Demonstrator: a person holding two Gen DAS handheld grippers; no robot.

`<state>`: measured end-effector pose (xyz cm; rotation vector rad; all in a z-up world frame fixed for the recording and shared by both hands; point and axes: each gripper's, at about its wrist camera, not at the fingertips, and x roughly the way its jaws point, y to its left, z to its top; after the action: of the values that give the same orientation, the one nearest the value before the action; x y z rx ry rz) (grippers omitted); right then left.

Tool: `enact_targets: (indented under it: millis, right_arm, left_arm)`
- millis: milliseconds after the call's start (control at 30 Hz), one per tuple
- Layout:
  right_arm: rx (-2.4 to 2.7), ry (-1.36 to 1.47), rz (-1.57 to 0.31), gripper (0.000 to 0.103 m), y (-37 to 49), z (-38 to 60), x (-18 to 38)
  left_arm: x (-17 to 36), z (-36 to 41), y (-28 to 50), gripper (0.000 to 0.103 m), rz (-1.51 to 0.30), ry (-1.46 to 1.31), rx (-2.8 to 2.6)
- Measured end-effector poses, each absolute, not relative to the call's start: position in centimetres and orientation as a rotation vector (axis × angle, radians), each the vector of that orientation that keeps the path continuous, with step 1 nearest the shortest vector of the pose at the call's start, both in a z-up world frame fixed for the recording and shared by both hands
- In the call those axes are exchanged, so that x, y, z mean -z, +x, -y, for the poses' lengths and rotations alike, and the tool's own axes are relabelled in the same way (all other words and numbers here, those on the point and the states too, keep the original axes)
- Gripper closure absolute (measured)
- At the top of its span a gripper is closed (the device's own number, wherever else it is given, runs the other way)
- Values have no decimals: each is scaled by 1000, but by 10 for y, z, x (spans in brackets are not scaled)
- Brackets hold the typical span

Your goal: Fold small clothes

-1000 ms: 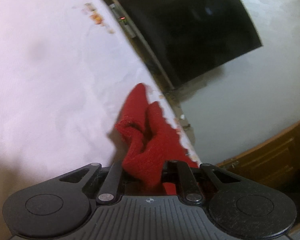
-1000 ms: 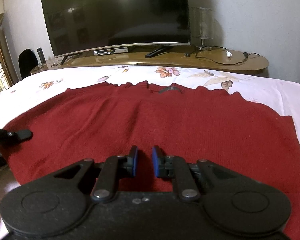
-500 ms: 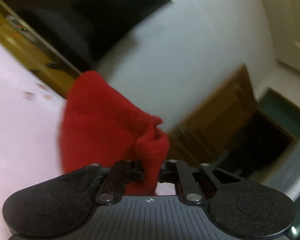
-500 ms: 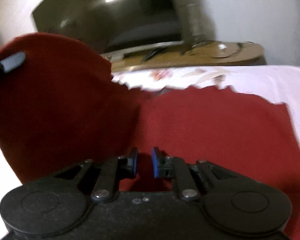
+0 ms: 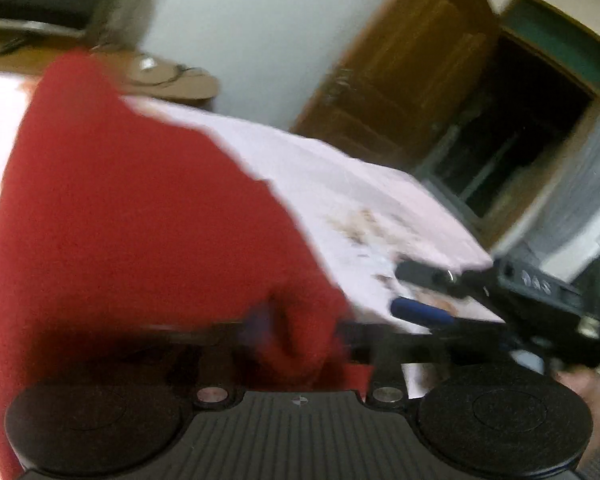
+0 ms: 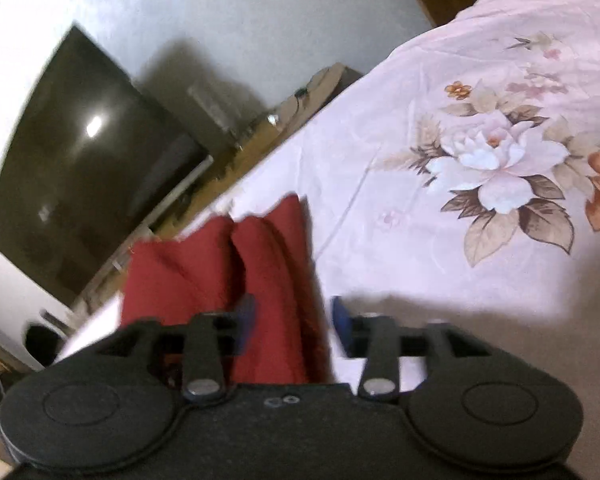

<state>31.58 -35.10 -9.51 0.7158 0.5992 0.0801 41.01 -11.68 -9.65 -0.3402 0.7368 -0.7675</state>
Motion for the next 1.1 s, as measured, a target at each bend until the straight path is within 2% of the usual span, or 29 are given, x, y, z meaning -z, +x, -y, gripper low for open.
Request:
enact_targets:
  millis: [33,200,400,567,700,733,800,833,867,933,1100]
  right_arm:
    - [-88,735,-577,34,313,353,93]
    - [-247,801,-574,36,324,346,87]
    - [-368,851,-702,40,359,325,107]
    - [-416,871,-800,41,386,313,122]
    - [-486,864,-807,42,403,303,119]
    - [-503,867,-802,47,408,301,119]
    - [-507,868,-802,51,418,299,120]
    - [-502,863,-809,59,422,297,120]
    - [-492,846,-816,71,425,295,120]
    - [-474,735,-811,84,423,283,109]
    - [-492,515,-661,87,393,265,60]
  left_arm:
    - [82,111,403,20,-695,-325,774]
    - [51,44,389,20,-584,-394,735]
    - [88,-19,422,20,-705,-466,397]
    - [111,-17,437,20,-780,-495,377]
    - [115,-13,424,20,-778,-510,374]
    - [117,-12,422,20,-779,-506,374]
    - [114,-12,426,20,-762,-499,369]
    - [113,-14,428,20,-751,-506,363]
    - [112,-16,431,20,-752,-516,350]
    - [111,-19,434,20,-767,-522,348]
    - [91,-12,437,20,-699,-516,379]
